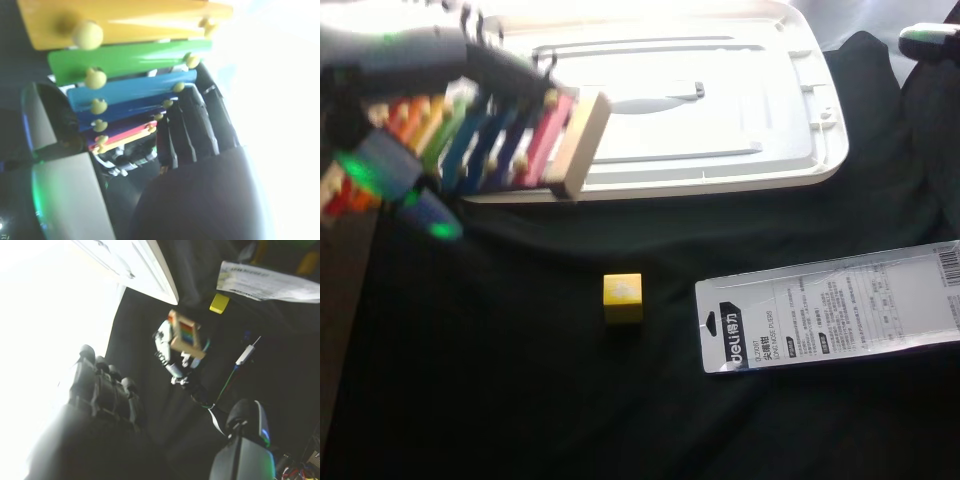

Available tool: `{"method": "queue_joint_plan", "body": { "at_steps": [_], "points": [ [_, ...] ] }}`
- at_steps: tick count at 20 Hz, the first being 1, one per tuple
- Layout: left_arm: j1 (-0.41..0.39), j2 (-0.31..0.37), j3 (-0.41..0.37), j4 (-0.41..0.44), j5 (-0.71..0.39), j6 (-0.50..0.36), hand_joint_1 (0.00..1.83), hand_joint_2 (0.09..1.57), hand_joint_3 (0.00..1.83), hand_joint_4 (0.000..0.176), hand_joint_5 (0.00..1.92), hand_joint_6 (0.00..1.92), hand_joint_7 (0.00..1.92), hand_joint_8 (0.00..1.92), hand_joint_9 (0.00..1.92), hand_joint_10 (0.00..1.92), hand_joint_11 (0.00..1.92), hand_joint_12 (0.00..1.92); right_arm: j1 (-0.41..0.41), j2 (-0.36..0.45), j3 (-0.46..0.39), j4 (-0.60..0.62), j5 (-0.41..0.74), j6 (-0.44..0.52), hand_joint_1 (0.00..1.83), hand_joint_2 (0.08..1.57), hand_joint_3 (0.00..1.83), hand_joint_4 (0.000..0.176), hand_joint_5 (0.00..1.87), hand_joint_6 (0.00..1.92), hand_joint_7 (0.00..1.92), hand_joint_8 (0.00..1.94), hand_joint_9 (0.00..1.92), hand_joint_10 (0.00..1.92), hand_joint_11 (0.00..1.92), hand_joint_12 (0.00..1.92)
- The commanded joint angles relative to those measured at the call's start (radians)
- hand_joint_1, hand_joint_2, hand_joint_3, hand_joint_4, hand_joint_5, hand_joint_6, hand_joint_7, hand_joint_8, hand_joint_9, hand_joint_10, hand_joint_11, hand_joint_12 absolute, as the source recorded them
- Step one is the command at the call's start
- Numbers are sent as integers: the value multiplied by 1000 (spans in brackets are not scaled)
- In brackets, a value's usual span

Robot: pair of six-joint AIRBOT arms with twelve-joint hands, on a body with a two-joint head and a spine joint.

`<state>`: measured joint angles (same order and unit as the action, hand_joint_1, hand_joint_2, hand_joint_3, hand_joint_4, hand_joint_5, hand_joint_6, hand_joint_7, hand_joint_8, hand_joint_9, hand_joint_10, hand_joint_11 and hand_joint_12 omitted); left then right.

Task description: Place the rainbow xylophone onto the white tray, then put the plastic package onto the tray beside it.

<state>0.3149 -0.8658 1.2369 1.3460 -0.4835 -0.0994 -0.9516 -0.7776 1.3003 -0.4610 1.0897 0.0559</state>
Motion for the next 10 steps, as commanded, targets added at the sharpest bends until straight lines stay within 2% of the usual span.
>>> {"method": "queue_joint_plan", "body": {
  "at_steps": [1, 3, 5, 8, 9, 10],
  "points": [
    [-31, -4, 5, -24, -5, 1, 1204, 1005, 1, 0, 560, 0, 681, 1, 733, 2, 440, 542, 15, -2, 1, 64, 102, 7, 716, 798, 16, 39, 0, 0, 12, 1, 17, 4, 25, 29],
    [-79, -23, 20, 21, 28, 2, 1247, 980, 2, 0, 561, 1, 688, 3, 751, 12, 395, 770, 17, -6, 2, 64, 105, 7, 701, 801, 13, 27, 0, 0, 18, 3, 22, 5, 24, 30],
    [-110, -53, 44, 39, 77, 19, 1287, 966, 0, 0, 573, 6, 703, 9, 774, 21, 372, 798, 23, -13, 4, 64, 107, 7, 706, 792, 6, 37, 0, 0, 23, 4, 29, 6, 28, 32],
    [-119, -114, 100, 25, 111, 24, 1249, 936, 0, 0, 588, 9, 718, 10, 766, 14, 361, 743, 26, -20, 7, 64, 111, 7, 718, 776, 0, 33, 0, 0, 17, 1, 29, 5, 33, 36],
    [-121, -139, 118, 23, 119, 26, 1227, 934, 0, 0, 594, 11, 722, 11, 753, 9, 359, 742, 26, -22, 8, 64, 113, 7, 724, 768, 0, 40, 0, 0, 13, 0, 28, 4, 30, 35],
    [-122, -174, 146, 14, 135, 43, 1212, 926, 0, 0, 604, 14, 724, 13, 746, 5, 327, 731, 27, -24, 8, 64, 115, 7, 743, 751, 0, 60, 0, 0, 15, 1, 19, 0, 27, 34]
  ]
}}
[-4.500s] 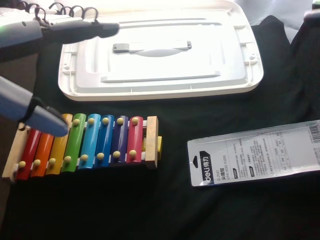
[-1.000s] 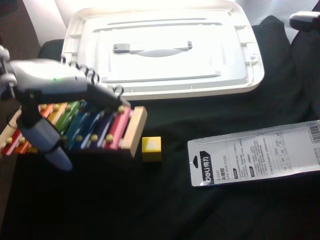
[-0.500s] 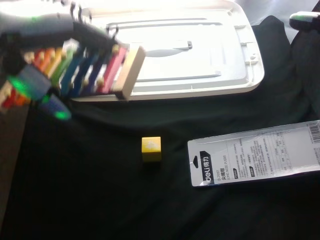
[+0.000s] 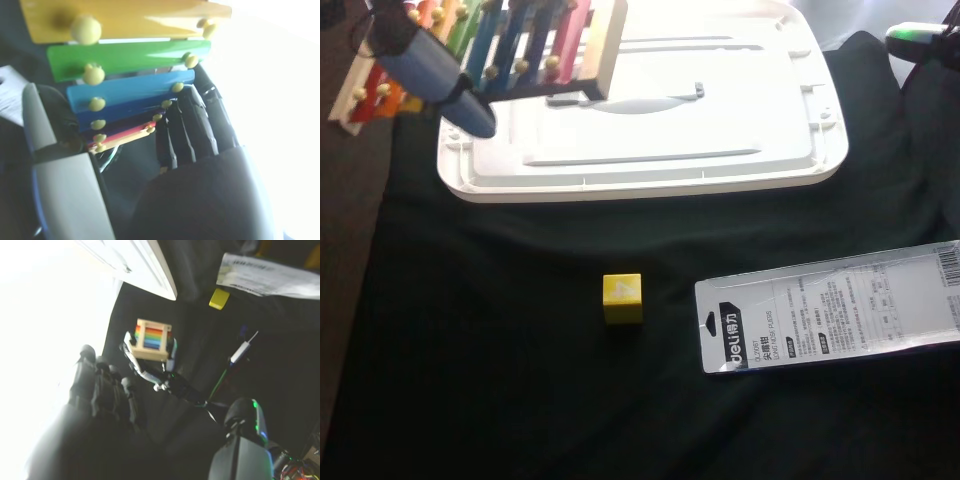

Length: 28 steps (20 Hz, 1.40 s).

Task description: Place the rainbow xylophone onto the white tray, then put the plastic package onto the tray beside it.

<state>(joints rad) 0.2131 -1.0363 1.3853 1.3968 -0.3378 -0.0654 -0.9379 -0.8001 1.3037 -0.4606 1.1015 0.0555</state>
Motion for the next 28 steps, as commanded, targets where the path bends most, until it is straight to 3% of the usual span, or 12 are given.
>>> {"method": "queue_joint_plan", "body": {
  "at_steps": [1, 4, 8, 11, 13, 14, 15, 18, 22, 23, 26, 28],
  "points": [
    [-20, -30, 19, -41, 3, 16, 1187, 920, 0, 0, 598, 7, 712, 7, 742, 4, 295, 781, 13, -4, 6, 64, 105, 7, 750, 747, 0, 52, 0, 0, 12, 0, 20, 1, 31, 36],
    [-19, -130, 109, -45, 63, 28, 1166, 930, 0, 0, 615, 10, 727, 11, 770, 17, 400, 873, 19, -19, 9, 63, 110, 7, 765, 734, 0, 43, 0, 0, 34, 8, 32, 6, 69, 53],
    [-19, -261, 248, -53, 127, 29, 1249, 916, 11, 0, 627, 5, 700, 4, 736, 2, 332, 1000, 22, -49, 22, 60, 137, 7, 746, 740, 0, 21, 0, 0, 78, 17, 60, 13, 102, 69],
    [-9, -325, 330, -87, 144, 28, 1264, 928, 1, 0, 656, 11, 717, 8, 765, 13, 346, 908, 32, -73, 33, 51, 142, 7, 763, 749, 1, 9, 0, 0, 87, 15, 69, 13, 103, 71],
    [4, -369, 389, -130, 148, 28, 1285, 912, 0, 0, 627, 1, 694, 0, 751, 3, 434, 736, 69, -95, 43, 21, 141, 7, 749, 753, 3, 43, 0, 0, 70, 5, 58, 6, 85, 64],
    [10, -397, 423, -149, 147, 29, 1241, 909, 0, 0, 617, 0, 707, 2, 780, 8, 428, 776, 85, -101, 47, 9, 141, 8, 731, 753, 2, 56, 0, 0, 76, 6, 68, 9, 87, 65],
    [11, -417, 446, -160, 142, 29, 1229, 903, 1, 0, 649, 7, 725, 3, 801, 11, 378, 885, 94, -102, 47, 2, 141, 8, 711, 768, 7, 65, 0, 0, 105, 14, 106, 20, 115, 76],
    [4, -453, 500, -210, 122, 40, 1237, 930, 3, 0, 595, 0, 659, 0, 725, 0, 335, 765, 150, -107, 47, -35, 141, 8, 688, 761, 2, 68, 0, 0, 114, 13, 107, 15, 117, 75],
    [4, -480, 546, -359, 88, 99, 1198, 975, 0, 0, 597, 1, 687, 2, 761, 3, 542, 512, 190, -113, 47, -56, 141, 9, 732, 796, 12, 113, 14, 4, 108, 3, 109, 9, 86, 56],
    [16, -495, 567, -391, 72, 99, 1171, 979, 0, 0, 600, 1, 690, 1, 750, 0, 572, 399, 190, -113, 47, -56, 141, 9, 756, 804, 13, 103, 4, 0, 111, 4, 108, 7, 84, 54],
    [44, -520, 600, -456, 35, 99, 1163, 986, 2, 0, 585, 0, 682, 4, 730, 3, 547, 351, 190, -116, 47, -56, 141, 11, 741, 832, 13, 99, 9, 3, 117, 5, 123, 11, 101, 58],
    [57, -531, 616, -485, 22, 99, 1144, 1004, 8, 0, 576, 0, 671, 0, 734, 5, 573, 366, 190, -118, 47, -56, 141, 12, 718, 841, 11, 122, 1, 0, 115, 1, 117, 5, 113, 60]
  ]
}}
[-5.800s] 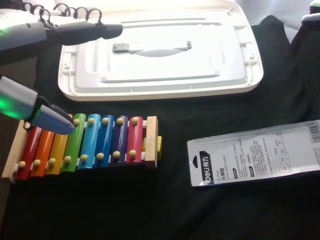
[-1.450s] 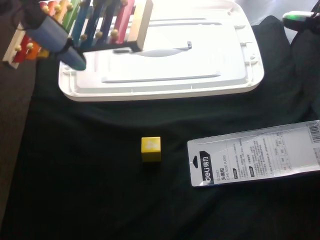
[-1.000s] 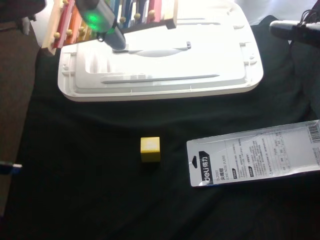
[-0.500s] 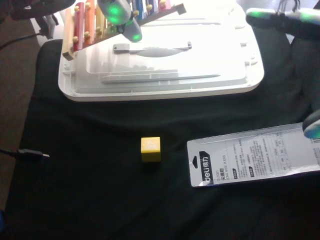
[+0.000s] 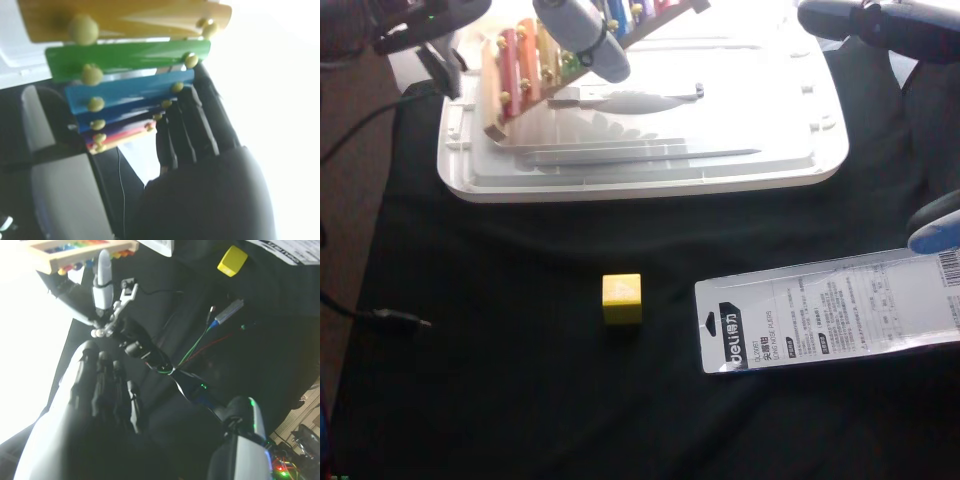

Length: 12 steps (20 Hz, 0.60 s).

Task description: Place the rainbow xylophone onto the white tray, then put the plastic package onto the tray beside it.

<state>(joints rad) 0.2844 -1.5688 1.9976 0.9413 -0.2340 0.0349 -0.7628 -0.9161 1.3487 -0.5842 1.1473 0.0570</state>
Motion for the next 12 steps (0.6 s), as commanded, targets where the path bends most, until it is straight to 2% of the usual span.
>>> {"method": "queue_joint_plan", "body": {
  "at_steps": [1, 2, 3, 4, 7, 9, 12],
  "points": [
    [-15, 2, 4, -29, -81, -1, 1147, 1008, 9, 0, 570, 0, 664, 0, 731, 3, 569, 365, 15, -2, 2, 67, 96, 11, 720, 838, 8, 122, 0, 0, 109, 0, 113, 3, 114, 59],
    [-15, 2, 4, -29, -81, -1, 1157, 1014, 9, 0, 562, 0, 666, 1, 731, 3, 576, 368, 15, -2, 2, 67, 96, 11, 723, 835, 6, 117, 5, 2, 113, 2, 116, 4, 113, 57],
    [-15, 2, 4, -29, -81, -1, 1162, 1032, 13, 0, 536, 0, 654, 0, 710, 0, 552, 358, 15, -2, 2, 67, 96, 11, 717, 836, 4, 119, 14, 5, 118, 3, 102, 0, 118, 55],
    [-9, -2, 9, -41, -87, -1, 1186, 1038, 12, 0, 527, 0, 649, 0, 697, 0, 547, 358, 15, -2, 2, 67, 96, 11, 723, 833, 2, 108, 25, 8, 123, 4, 110, 4, 117, 53],
    [18, -12, 32, -100, -113, -1, 1242, 1043, 9, 0, 535, 3, 649, 0, 695, 0, 580, 370, 15, -6, 2, 66, 96, 11, 725, 831, 1, 106, 27, 6, 133, 7, 114, 4, 121, 52],
    [28, -12, 35, -106, -112, -1, 1260, 1062, 0, 0, 521, 0, 610, 0, 663, 0, 602, 321, 15, -8, 2, 65, 96, 11, 749, 821, 0, 89, 38, 8, 123, 2, 120, 5, 123, 49],
    [57, -12, 44, -130, -107, -2, 1285, 1059, 0, 0, 501, 0, 546, 0, 617, 0, 518, 266, 16, -10, 1, 64, 96, 11, 721, 835, 3, 87, 51, 7, 127, 2, 138, 7, 144, 50]
  ]
}}
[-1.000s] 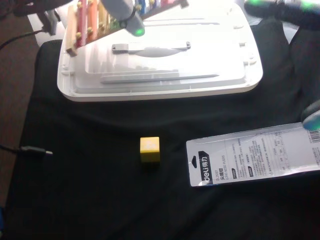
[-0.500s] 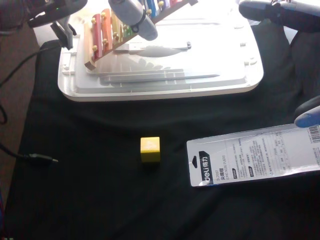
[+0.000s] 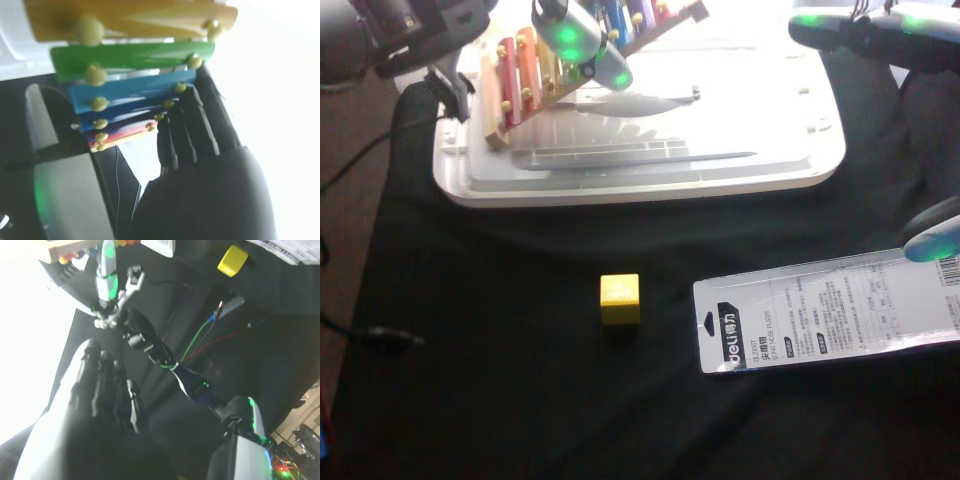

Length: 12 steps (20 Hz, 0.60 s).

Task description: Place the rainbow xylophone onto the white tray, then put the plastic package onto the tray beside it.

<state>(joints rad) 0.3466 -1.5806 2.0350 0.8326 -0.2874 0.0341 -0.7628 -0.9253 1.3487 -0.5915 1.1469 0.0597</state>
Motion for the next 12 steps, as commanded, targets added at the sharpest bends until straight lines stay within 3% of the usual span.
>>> {"method": "queue_joint_plan", "body": {
  "at_steps": [1, 4, 6, 8, 12],
  "points": [
    [4, 0, 10, -36, -51, -1, 1260, 1053, 0, 0, 506, 3, 546, 3, 609, 3, 515, 262, 16, -2, 0, 71, 97, 8, 697, 835, 2, 84, 52, 5, 145, 7, 160, 13, 176, 60],
    [25, -4, 25, -77, -34, -1, 1242, 1033, 0, 0, 526, 0, 575, 1, 628, 3, 555, 232, 16, -5, 1, 71, 97, 8, 675, 812, 0, 76, 61, 5, 159, 7, 155, 5, 197, 60],
    [30, -25, 49, -88, -17, -2, 1200, 1017, 0, 0, 495, 0, 548, 0, 628, 2, 550, 220, 16, -7, 1, 71, 97, 8, 722, 795, 0, 85, 82, 10, 173, 9, 159, 5, 191, 52],
    [34, -38, 62, -88, -6, -2, 1201, 1007, 0, 0, 475, 0, 535, 0, 626, 0, 550, 218, 16, -9, 1, 69, 98, 8, 712, 798, 0, 80, 82, 8, 171, 6, 157, 3, 191, 50],
    [41, -45, 69, -90, 13, -4, 1183, 947, 0, 0, 329, 0, 439, 0, 465, 0, 375, 88, 22, -10, 1, 66, 98, 8, 706, 801, 0, 88, 68, 1, 153, 1, 134, 2, 185, 42]
  ]
}}
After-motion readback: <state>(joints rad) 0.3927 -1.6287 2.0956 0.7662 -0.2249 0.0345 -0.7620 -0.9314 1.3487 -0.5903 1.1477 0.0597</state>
